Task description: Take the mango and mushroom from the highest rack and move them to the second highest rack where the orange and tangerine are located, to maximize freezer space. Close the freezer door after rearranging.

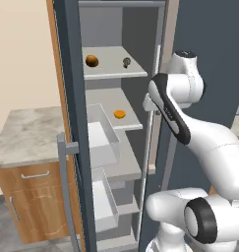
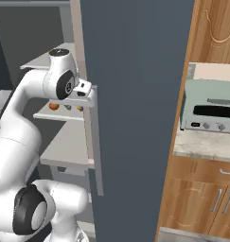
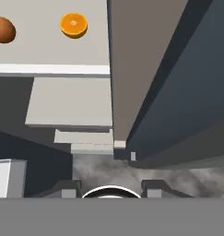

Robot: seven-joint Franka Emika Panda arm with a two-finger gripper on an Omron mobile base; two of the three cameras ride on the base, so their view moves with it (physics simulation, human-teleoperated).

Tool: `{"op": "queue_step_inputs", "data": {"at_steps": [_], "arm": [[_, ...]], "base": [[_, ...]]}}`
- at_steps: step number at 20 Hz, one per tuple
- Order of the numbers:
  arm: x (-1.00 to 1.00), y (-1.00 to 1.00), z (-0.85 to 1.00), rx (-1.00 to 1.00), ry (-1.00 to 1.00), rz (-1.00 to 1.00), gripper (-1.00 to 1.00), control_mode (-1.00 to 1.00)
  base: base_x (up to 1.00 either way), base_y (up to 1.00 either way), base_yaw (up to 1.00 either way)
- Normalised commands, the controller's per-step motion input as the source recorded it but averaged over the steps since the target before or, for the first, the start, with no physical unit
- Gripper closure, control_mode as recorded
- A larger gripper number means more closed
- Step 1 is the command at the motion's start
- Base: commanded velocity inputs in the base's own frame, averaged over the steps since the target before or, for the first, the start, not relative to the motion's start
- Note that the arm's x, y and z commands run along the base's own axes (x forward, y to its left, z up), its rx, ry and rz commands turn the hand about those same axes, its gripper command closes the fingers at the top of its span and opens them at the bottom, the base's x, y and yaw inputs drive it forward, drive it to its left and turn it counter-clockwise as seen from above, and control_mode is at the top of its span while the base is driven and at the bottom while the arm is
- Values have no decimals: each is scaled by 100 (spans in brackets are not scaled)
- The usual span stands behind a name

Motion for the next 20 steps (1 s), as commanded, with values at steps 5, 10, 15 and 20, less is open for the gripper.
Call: {"op": "queue_step_inputs", "data": {"at_steps": [5, 10, 15, 20], "arm": [[-9, 6, 0, 0, -14, 0, -100, 100], [0, 0, 0, 0, 0, 0, -100, 100], [0, 0, 0, 0, 0, 0, -100, 100], [0, 0, 0, 0, 0, 0, -100, 100]], "base": [[-9, 6, 2], [-38, 32, 46], [-3, -1, 33], [0, -4, 17]]}}
